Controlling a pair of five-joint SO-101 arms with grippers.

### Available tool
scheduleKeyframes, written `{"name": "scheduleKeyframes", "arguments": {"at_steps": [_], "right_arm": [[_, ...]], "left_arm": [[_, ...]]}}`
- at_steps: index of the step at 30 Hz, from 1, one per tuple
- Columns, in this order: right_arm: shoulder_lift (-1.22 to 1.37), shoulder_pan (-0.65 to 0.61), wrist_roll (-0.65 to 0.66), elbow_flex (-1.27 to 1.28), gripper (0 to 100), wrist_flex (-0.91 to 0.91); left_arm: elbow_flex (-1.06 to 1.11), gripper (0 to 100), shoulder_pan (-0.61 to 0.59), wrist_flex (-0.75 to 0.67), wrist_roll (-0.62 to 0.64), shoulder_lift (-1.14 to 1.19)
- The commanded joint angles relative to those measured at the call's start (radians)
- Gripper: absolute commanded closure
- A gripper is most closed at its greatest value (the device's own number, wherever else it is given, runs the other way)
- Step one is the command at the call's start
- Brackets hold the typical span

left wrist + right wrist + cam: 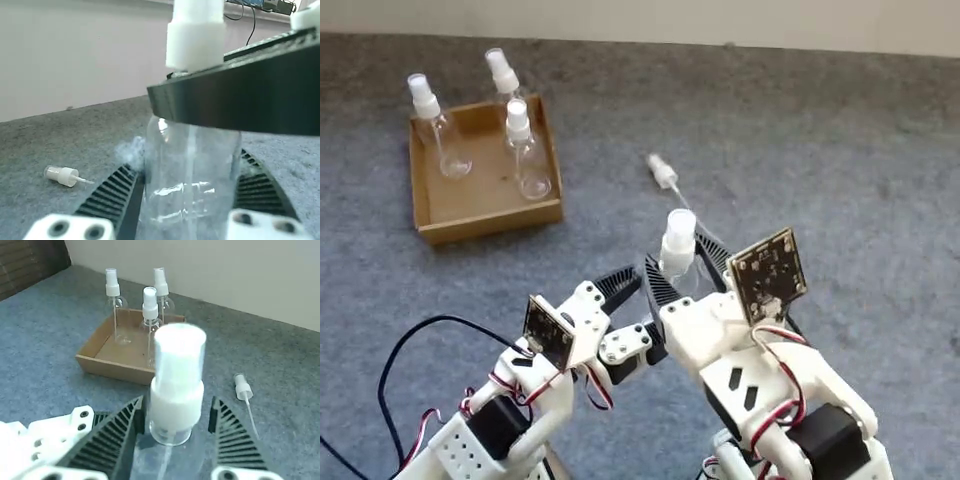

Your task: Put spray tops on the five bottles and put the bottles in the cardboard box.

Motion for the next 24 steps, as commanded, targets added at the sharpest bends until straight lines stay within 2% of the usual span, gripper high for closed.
{"name": "scheduleKeyframes", "arguments": {"at_steps": [1,11,17,21,24], "right_arm": [[-0.002,-0.008,0.018,-0.045,81.5,0.028],[-0.002,-0.005,0.02,-0.216,81.5,0.119],[-0.002,0.139,0.02,-0.147,81.6,0.11],[-0.001,0.147,0.02,-0.002,89.4,0.045],[-0.001,0.147,0.02,0.14,99.1,-0.111]], "left_arm": [[0.021,85,-0.018,-0.029,-0.011,-0.012],[0.021,85,-0.197,-0.029,-0.009,-0.012],[0.021,85,-0.335,-0.031,-0.005,-0.012],[0.021,85,-0.426,-0.077,-0.005,-0.012],[0.021,85,-0.524,-0.13,-0.003,-0.012]]}}
